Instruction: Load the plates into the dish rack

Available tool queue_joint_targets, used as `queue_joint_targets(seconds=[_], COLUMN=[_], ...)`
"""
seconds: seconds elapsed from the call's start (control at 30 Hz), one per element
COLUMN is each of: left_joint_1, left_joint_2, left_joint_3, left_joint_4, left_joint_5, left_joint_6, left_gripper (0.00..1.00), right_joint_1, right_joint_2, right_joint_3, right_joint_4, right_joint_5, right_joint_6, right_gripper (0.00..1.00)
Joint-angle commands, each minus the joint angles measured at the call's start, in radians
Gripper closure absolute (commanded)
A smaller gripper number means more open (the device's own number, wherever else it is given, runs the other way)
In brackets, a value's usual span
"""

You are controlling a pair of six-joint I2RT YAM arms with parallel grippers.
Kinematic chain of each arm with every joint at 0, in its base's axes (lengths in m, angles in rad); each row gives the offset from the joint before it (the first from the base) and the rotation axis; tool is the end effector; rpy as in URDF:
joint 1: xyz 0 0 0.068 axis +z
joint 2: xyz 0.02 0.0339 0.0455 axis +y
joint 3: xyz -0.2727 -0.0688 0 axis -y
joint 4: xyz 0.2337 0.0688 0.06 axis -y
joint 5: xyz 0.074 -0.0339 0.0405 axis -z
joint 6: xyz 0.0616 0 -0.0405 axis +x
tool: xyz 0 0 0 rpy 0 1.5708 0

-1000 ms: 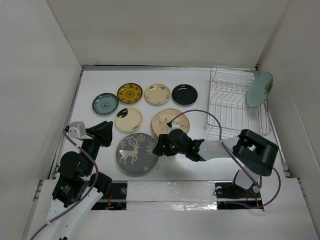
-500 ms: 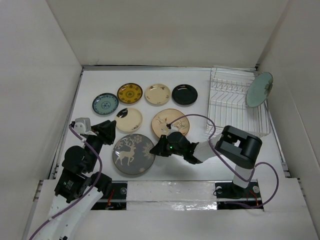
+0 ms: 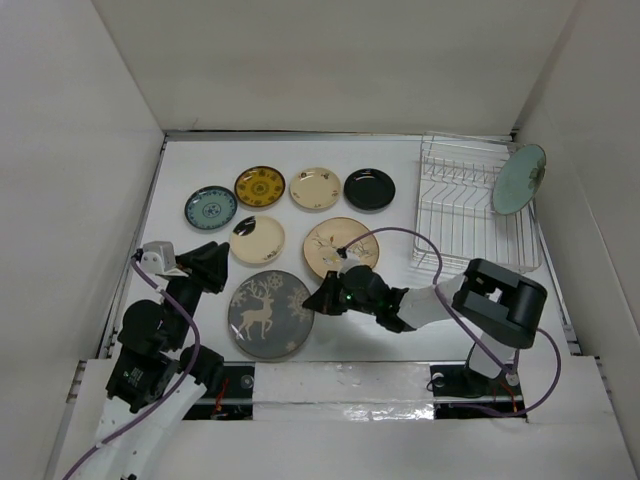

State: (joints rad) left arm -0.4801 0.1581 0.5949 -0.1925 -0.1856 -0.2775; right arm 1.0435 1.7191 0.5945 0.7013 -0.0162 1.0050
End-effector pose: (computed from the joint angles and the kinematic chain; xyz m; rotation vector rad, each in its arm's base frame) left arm 0.0652 -0.0212 0.3422 -0.0233 1.3489 -0.5182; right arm 0.1697 0.2934 0.1426 -0.0552 2.2554 1.2551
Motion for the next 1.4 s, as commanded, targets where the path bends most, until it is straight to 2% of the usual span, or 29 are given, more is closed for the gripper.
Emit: queue_joint_targets(seconds=[0.0, 0.17, 0.3, 0.37, 0.43, 0.47, 0.53, 0.57, 0.6, 0.67, 0.73, 0.83, 0.93, 1.0, 1.13, 1.17, 1.27, 1.37], left_joint_1=[0.005, 0.005, 0.005, 0.005, 0.005, 0.005, 0.005, 0.005, 0.005, 0.005, -0.008, -0.029, -0.04, -0.04, -0.04, -0.04, -0.04, -0.04], left_joint_2=[-0.029, -0.072, -0.094, -0.106, -0.12, -0.127, -0.146, -0.15, -0.153, -0.155, -0.154, -0.155, -0.189, -0.193, -0.207, -0.207, -0.212, -0.212], left_joint_3=[0.016, 0.014, 0.014, 0.014, 0.014, 0.014, 0.013, 0.013, 0.01, 0.009, 0.009, 0.011, 0.009, 0.009, 0.009, 0.008, 0.006, 0.006], left_joint_4=[0.042, 0.045, 0.047, 0.047, 0.045, 0.045, 0.045, 0.047, 0.047, 0.045, 0.044, 0.041, 0.042, 0.039, 0.034, 0.034, 0.038, 0.039], left_joint_5=[0.011, 0.014, 0.021, 0.025, 0.031, 0.032, 0.037, 0.04, 0.04, 0.04, 0.038, 0.032, 0.031, 0.026, 0.018, 0.018, 0.02, 0.017], left_joint_6=[0.011, 0.014, 0.014, 0.014, 0.014, 0.014, 0.014, 0.012, 0.014, 0.012, 0.011, 0.009, 0.011, 0.009, 0.006, 0.004, 0.004, 0.004], left_gripper=[0.71, 0.71, 0.7, 0.7, 0.7, 0.7, 0.69, 0.69, 0.69, 0.68, 0.68, 0.68, 0.68, 0.68, 0.67, 0.67, 0.67, 0.67], right_joint_1=[-0.029, -0.143, -0.275, -0.384, -0.466, -0.549, -0.63, -0.725, -0.773, -0.873, -0.982, -1.045, -1.101, -1.122, -1.152, -1.152, -1.152, -1.165], right_joint_2=[-0.12, -0.278, -0.426, -0.514, -0.573, -0.623, -0.67, -0.693, -0.746, -0.783, -0.777, -0.701, -0.633, -0.606, -0.48, -0.431, -0.371, -0.334], right_joint_3=[-0.01, 0.007, 0.065, 0.117, 0.193, 0.221, 0.273, 0.309, 0.304, 0.289, 0.301, 0.358, 0.406, 0.415, 0.577, 0.602, 0.659, 0.671], right_joint_4=[0.058, 0.095, -0.002, -0.101, -0.208, -0.308, -0.414, -0.481, -0.479, -0.451, -0.445, -0.421, -0.361, -0.264, -0.273, -0.275, -0.254, -0.243], right_joint_5=[-0.042, -0.197, -0.246, -0.245, -0.202, -0.139, -0.015, 0.037, 0.149, 0.218, 0.289, 0.404, 0.492, 0.515, 0.559, 0.591, 0.633, 0.654], right_joint_6=[-0.063, -0.036, -0.055, -0.11, -0.188, -0.228, -0.342, -0.37, -0.393, -0.433, -0.471, -0.619, -0.678, -0.724, -0.848, -0.938, -1.11, -1.207], right_gripper=[1.0, 1.0, 1.0, 1.0, 1.0, 1.0, 1.0, 1.0, 1.0, 1.0, 1.0, 1.0, 1.0, 1.0, 1.0, 1.0, 1.0, 1.0])
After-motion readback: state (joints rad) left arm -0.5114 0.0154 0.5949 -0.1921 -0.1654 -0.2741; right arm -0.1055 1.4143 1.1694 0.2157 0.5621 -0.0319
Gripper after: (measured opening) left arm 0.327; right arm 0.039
